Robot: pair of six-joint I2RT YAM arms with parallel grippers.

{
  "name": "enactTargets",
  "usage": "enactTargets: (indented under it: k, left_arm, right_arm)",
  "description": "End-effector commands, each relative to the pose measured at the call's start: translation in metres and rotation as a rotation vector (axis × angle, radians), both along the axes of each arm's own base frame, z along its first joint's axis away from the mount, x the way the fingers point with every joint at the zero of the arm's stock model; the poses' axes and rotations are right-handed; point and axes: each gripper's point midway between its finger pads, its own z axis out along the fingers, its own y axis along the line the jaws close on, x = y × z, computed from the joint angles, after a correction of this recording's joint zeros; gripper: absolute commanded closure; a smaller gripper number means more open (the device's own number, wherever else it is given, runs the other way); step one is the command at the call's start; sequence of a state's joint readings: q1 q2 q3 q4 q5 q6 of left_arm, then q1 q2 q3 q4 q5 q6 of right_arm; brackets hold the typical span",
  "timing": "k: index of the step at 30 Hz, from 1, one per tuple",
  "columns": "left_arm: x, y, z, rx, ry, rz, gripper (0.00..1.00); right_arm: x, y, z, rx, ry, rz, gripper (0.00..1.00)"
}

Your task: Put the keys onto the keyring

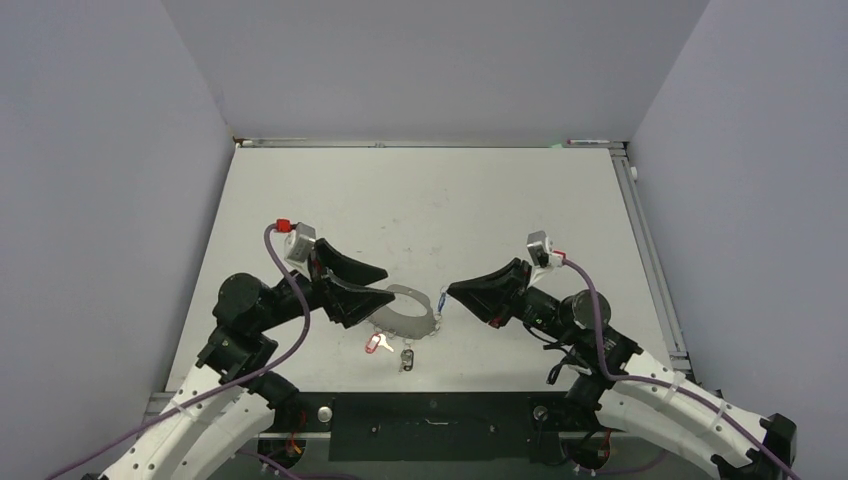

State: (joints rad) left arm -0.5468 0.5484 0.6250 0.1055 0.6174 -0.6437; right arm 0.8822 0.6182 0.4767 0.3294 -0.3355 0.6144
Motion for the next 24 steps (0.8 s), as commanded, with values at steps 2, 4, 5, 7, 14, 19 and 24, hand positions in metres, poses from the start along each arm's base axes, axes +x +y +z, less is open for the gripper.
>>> enactTargets:
  k: [2,4,5,7,14,19,24]
  left_arm:
    - [-0.013,-0.016,0.032,-0.074,-0.102,-0.071,0.43]
    - [-0.016,-0.023,0.034,-0.073,-0.106,-0.090,0.46]
    - [-0.018,-0.026,0.035,-0.073,-0.108,-0.098,0.48]
    - [-0.021,-0.033,0.034,-0.060,-0.109,-0.111,0.51]
    - [-0.032,-0.048,0.038,-0.048,-0.136,-0.140,0.59]
    - [-0.035,-0.050,0.038,-0.046,-0.142,-0.142,0.68]
    - [-0.037,-0.055,0.035,-0.028,-0.136,-0.148,0.74]
  right_arm:
    - [-0.019,0.000,0.059,0.211,-0.147,0.065,0.95]
    - [-0.023,0.002,0.063,0.235,-0.154,0.077,0.95]
    - [-0.025,0.004,0.063,0.240,-0.155,0.085,0.95]
    - [-0.029,0.008,0.064,0.247,-0.160,0.097,0.95]
    - [-0.041,0.018,0.067,0.251,-0.172,0.127,0.95]
    - [-0.046,0.023,0.066,0.245,-0.170,0.137,0.95]
    - [-0.049,0.027,0.064,0.236,-0.171,0.138,0.95]
